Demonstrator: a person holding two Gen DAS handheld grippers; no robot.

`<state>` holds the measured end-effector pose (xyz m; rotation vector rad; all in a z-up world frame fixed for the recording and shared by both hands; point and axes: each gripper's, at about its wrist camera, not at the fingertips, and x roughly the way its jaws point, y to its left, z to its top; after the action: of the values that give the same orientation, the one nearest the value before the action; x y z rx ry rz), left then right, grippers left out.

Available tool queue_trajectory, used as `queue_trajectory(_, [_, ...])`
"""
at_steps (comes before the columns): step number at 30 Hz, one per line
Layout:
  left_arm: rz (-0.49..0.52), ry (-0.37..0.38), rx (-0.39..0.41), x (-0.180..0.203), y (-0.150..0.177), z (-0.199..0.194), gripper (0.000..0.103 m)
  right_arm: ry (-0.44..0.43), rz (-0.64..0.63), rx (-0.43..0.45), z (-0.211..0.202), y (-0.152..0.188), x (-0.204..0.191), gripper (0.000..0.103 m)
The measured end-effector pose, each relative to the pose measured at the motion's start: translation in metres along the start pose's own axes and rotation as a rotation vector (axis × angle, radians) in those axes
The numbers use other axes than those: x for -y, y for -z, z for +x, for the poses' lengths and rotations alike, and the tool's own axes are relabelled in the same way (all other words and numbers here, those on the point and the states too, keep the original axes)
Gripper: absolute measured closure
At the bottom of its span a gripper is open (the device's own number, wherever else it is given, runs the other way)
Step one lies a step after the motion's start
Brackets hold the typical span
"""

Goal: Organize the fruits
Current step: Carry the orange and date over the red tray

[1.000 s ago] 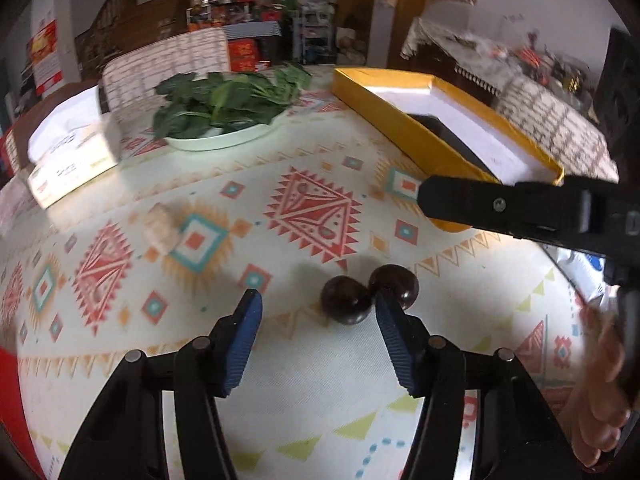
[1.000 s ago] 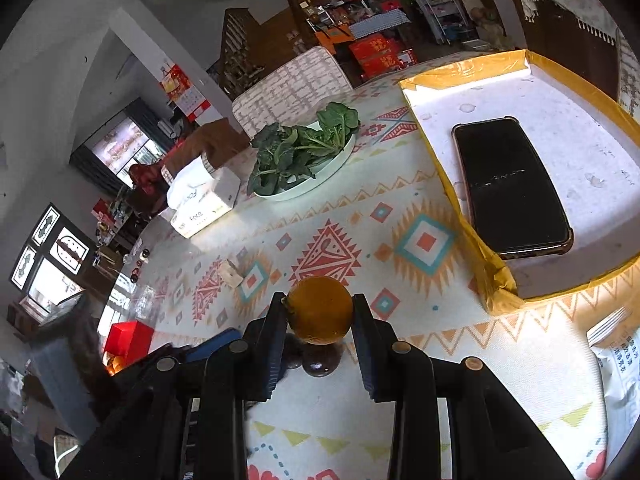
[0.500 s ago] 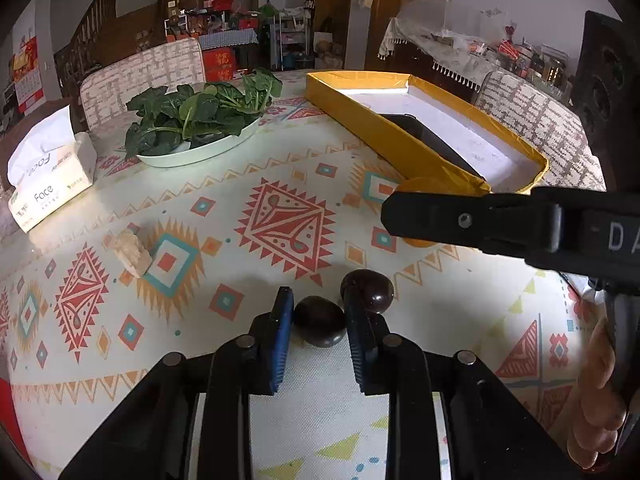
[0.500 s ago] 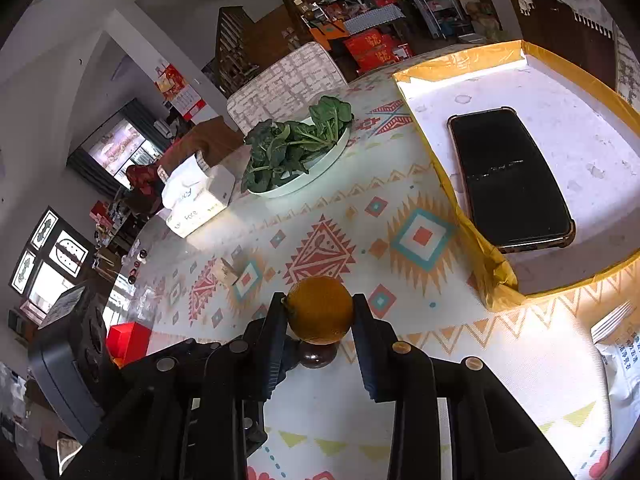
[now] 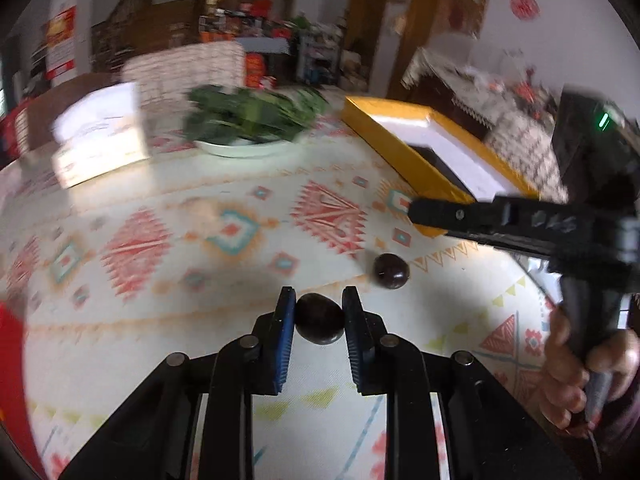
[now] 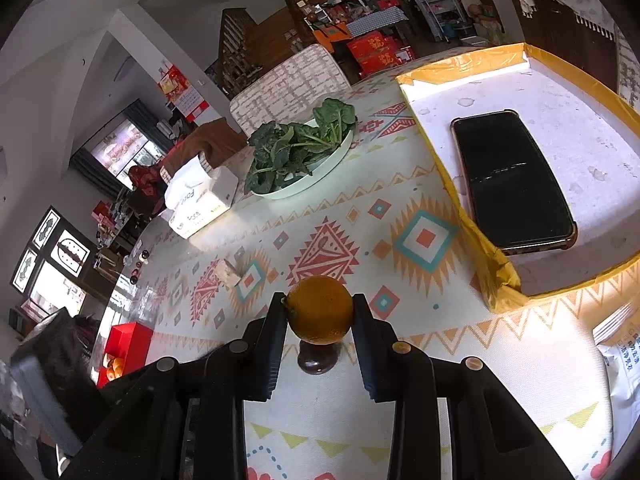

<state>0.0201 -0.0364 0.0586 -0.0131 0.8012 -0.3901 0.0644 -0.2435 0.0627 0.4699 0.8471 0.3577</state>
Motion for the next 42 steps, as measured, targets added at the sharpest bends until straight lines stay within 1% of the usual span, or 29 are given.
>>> queue_trajectory(2, [-0.031, -0.024, 0.033, -0.014, 0.006, -0.025, 0.080, 0.002, -0.022, -0.002, 0.001, 0.002, -0.005, 0.068])
queue_trajectory(6, [-0.125, -0.105, 0.105, -0.060, 0.026, -0.087, 0.080, 0.022, -0.071, -0.014, 0.007, 0.009, -0.018, 0.068])
queue_trajectory(10, [-0.243, -0.249, 0.161, -0.118, 0.052, -0.149, 0.080, 0.046, -0.103, -0.049, 0.019, 0.018, -0.032, 0.068])
queue_trajectory(12, [-0.297, -0.308, 0.183, -0.144, 0.065, -0.175, 0.080, 0.023, -0.088, -0.077, 0.022, 0.020, -0.040, 0.068])
queue_trajectory(14, [-0.363, -0.362, 0.212, -0.173, 0.081, -0.202, 0.080, 0.008, -0.102, -0.083, 0.020, 0.024, -0.056, 0.068])
queue_trajectory(16, [-0.419, -0.400, 0.234, -0.197, 0.095, -0.221, 0.080, -0.016, -0.125, -0.092, 0.019, 0.029, -0.077, 0.068])
queue_trajectory(18, [-0.467, -0.421, 0.249, -0.216, 0.107, -0.233, 0.080, -0.043, -0.160, -0.106, 0.021, 0.036, -0.103, 0.068])
queue_trajectory(20, [-0.508, -0.428, 0.257, -0.232, 0.116, -0.240, 0.080, -0.073, -0.209, -0.130, 0.027, 0.045, -0.134, 0.068])
queue_trajectory(23, [-0.533, -0.436, 0.252, -0.247, 0.125, -0.243, 0.080, -0.119, -0.277, -0.182, 0.043, 0.066, -0.180, 0.068])
queue_trajectory(25, [-0.545, -0.436, 0.242, -0.255, 0.131, -0.242, 0.080, -0.147, -0.310, -0.217, 0.054, 0.080, -0.203, 0.068])
queue_trajectory(28, [-0.565, -0.413, 0.225, -0.268, 0.138, -0.239, 0.080, -0.193, -0.376, -0.278, 0.073, 0.109, -0.246, 0.068])
queue_trajectory(32, [-0.564, -0.396, 0.186, -0.278, 0.137, -0.225, 0.080, -0.226, -0.442, -0.326, 0.092, 0.133, -0.287, 0.068])
queue_trajectory(36, [-0.564, -0.377, 0.149, -0.286, 0.136, -0.207, 0.080, -0.236, -0.493, -0.349, 0.112, 0.147, -0.318, 0.068])
queue_trajectory(42, [-0.569, -0.366, 0.122, -0.294, 0.136, -0.191, 0.080, -0.226, -0.543, -0.355, 0.131, 0.155, -0.344, 0.068])
